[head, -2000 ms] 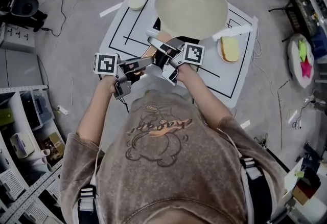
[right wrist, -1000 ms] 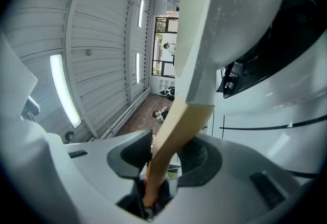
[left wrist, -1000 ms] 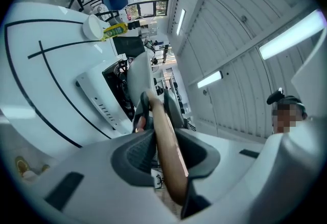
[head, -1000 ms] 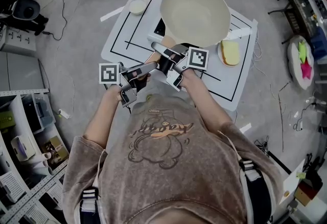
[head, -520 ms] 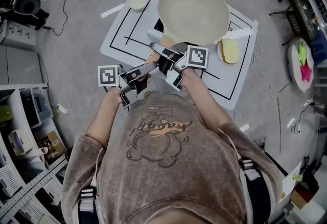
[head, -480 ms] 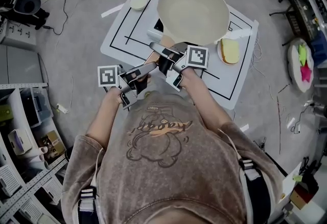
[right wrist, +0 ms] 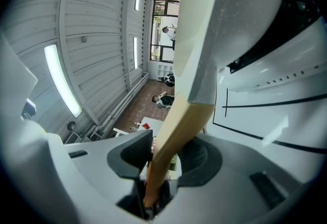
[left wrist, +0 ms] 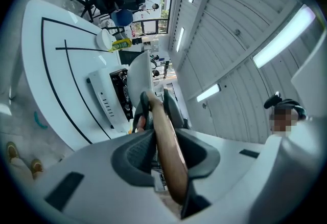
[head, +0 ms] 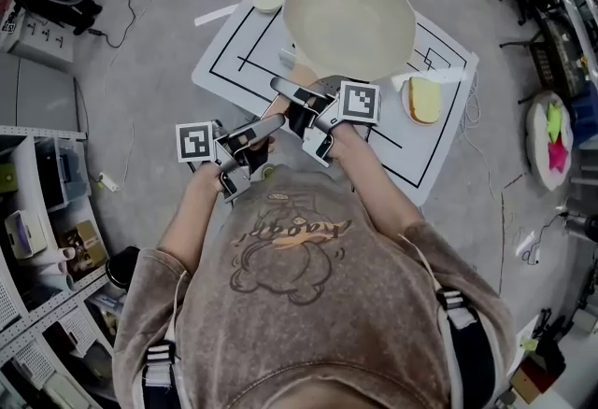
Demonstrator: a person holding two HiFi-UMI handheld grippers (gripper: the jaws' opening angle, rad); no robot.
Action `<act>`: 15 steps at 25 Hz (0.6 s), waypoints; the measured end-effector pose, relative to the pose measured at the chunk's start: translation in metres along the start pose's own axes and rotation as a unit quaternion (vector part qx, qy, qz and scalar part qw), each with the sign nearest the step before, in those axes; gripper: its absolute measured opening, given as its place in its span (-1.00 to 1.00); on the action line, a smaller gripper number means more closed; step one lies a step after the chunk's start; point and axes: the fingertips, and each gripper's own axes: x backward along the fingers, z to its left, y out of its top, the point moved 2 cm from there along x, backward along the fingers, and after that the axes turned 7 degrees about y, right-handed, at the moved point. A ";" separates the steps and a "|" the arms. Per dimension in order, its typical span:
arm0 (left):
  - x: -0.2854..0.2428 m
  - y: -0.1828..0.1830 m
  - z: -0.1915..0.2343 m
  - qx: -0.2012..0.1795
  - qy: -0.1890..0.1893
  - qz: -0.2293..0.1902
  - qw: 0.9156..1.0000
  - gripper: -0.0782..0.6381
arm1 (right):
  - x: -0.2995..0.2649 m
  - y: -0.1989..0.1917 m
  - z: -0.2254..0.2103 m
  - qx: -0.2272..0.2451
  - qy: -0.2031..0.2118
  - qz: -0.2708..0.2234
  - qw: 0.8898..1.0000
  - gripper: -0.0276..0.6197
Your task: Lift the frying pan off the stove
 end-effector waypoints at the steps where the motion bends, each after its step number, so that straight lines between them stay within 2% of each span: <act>1: 0.003 -0.001 -0.001 0.001 0.001 -0.007 1.000 -0.46 | -0.002 -0.003 0.001 -0.001 0.001 0.006 1.000 -0.50; 15: 0.041 -0.014 -0.003 0.009 0.022 -0.107 0.994 -0.46 | -0.035 -0.042 0.005 -0.017 0.022 0.102 0.994 -0.50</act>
